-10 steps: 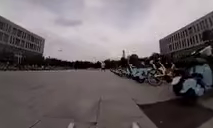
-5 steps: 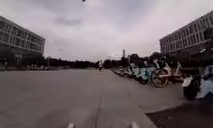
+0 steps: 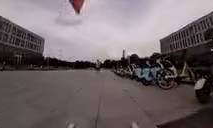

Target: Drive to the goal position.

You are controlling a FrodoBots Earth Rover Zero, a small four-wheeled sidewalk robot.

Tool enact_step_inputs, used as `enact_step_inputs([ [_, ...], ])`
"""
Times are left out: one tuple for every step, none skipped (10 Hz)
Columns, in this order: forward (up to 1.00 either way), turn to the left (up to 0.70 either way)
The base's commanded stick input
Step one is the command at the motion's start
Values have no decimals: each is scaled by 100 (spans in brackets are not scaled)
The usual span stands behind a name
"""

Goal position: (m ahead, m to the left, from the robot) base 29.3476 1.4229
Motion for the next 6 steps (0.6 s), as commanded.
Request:
enact_step_inputs([
  [70, 0],
  [70, 0],
  [70, 0],
  [70, 0],
  [70, 0],
  [70, 0],
])
